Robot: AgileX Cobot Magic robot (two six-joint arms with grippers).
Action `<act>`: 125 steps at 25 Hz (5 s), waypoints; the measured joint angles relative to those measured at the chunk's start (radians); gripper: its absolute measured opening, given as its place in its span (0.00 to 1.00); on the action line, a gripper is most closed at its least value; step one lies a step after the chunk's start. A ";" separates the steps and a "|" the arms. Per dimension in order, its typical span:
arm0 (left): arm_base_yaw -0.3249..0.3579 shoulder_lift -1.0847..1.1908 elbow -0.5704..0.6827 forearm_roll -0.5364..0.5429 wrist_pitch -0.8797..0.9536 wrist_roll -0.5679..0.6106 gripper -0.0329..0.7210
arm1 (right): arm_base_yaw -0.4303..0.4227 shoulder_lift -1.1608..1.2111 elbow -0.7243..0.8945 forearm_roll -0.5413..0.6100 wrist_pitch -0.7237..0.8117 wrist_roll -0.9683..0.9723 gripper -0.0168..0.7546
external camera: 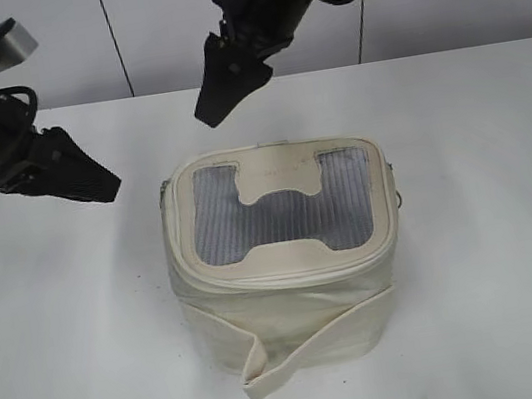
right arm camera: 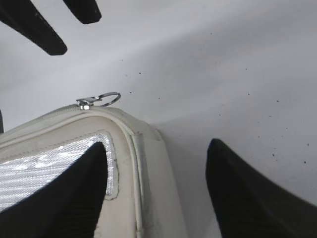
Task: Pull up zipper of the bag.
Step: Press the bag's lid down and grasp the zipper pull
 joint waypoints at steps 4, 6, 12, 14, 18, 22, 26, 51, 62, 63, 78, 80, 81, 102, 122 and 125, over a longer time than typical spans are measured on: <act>-0.002 0.025 -0.015 -0.018 -0.012 0.000 0.50 | 0.006 0.051 -0.001 -0.023 0.001 0.000 0.65; -0.002 0.030 -0.016 -0.051 -0.025 0.000 0.51 | 0.006 0.071 -0.001 -0.025 0.001 0.000 0.65; -0.002 0.036 -0.017 -0.082 -0.025 0.000 0.51 | 0.006 0.093 -0.007 -0.011 0.002 0.014 0.65; -0.002 0.037 -0.017 -0.082 -0.028 0.000 0.51 | 0.005 0.094 -0.007 -0.006 0.003 0.045 0.64; -0.002 0.038 -0.017 -0.081 -0.028 0.000 0.51 | 0.005 0.067 -0.007 -0.012 0.007 0.076 0.58; -0.002 0.038 -0.017 -0.081 -0.029 0.000 0.51 | 0.005 0.020 -0.007 -0.020 0.007 0.105 0.55; -0.002 0.038 -0.017 -0.081 -0.029 0.000 0.51 | 0.006 0.011 0.012 -0.025 0.007 0.131 0.55; -0.002 0.039 -0.017 -0.075 -0.017 0.001 0.58 | 0.006 0.087 0.060 0.075 0.024 0.046 0.11; -0.004 0.039 -0.017 0.010 -0.013 0.115 0.75 | 0.006 0.075 0.061 0.055 0.024 0.053 0.11; -0.005 0.039 -0.017 0.010 -0.015 0.122 0.75 | 0.006 0.075 0.061 0.054 0.024 0.054 0.11; -0.136 0.050 -0.018 0.054 -0.106 -0.010 0.78 | 0.007 0.072 0.061 0.048 0.024 0.055 0.10; -0.136 0.068 -0.018 0.047 -0.110 -0.018 0.77 | 0.007 0.072 0.061 0.046 0.024 0.055 0.10; -0.136 0.076 -0.018 0.042 -0.110 -0.020 0.76 | 0.007 0.072 0.061 0.046 0.024 0.056 0.10; -0.138 0.098 -0.018 0.148 -0.058 -0.020 0.05 | 0.008 0.071 0.061 0.037 0.024 0.063 0.10; -0.170 0.080 -0.018 0.113 -0.144 -0.002 0.79 | 0.008 0.070 0.061 0.033 0.024 0.065 0.10; -0.188 0.082 -0.018 0.124 -0.166 -0.001 0.78 | 0.008 0.069 0.061 0.028 0.024 0.065 0.10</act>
